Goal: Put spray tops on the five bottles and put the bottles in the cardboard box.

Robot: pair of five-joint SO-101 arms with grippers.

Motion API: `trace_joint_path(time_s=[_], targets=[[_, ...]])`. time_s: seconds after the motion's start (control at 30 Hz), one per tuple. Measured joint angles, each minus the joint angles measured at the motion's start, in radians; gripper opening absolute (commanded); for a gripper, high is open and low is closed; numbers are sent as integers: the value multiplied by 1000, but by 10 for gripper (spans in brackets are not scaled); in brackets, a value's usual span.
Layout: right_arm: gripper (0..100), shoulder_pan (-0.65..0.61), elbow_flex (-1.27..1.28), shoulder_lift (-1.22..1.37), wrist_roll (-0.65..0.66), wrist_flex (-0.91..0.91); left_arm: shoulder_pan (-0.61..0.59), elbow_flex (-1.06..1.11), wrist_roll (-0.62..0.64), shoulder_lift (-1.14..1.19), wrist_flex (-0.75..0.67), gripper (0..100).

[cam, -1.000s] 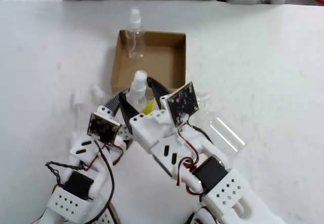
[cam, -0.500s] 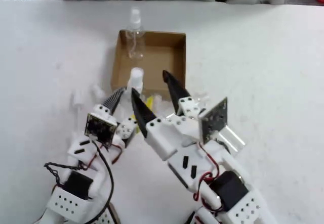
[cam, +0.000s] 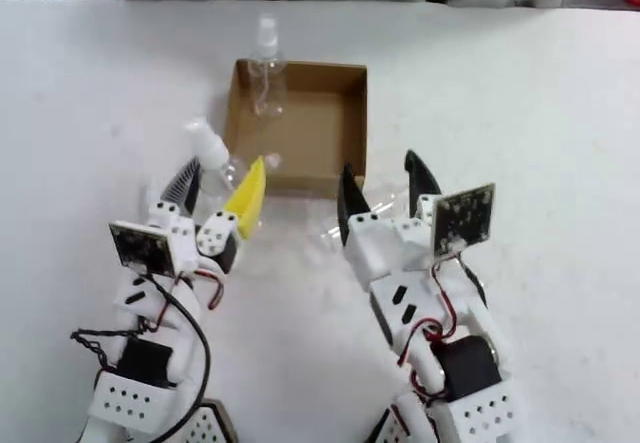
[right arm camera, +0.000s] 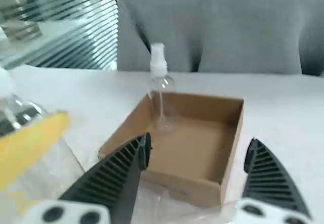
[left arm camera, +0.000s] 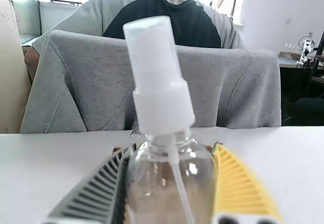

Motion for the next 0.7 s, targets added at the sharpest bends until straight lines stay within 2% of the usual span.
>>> trace_joint_path(time_s=[0.13,0.4,0.7], targets=[[266,20,80,0,0,0,2,0,0,0,-21,112],[266,209,184,0,0,0,2,-18,0,0,-81,112],[265,354,239,0,0,0,2,-247,0,12,-84,113]])
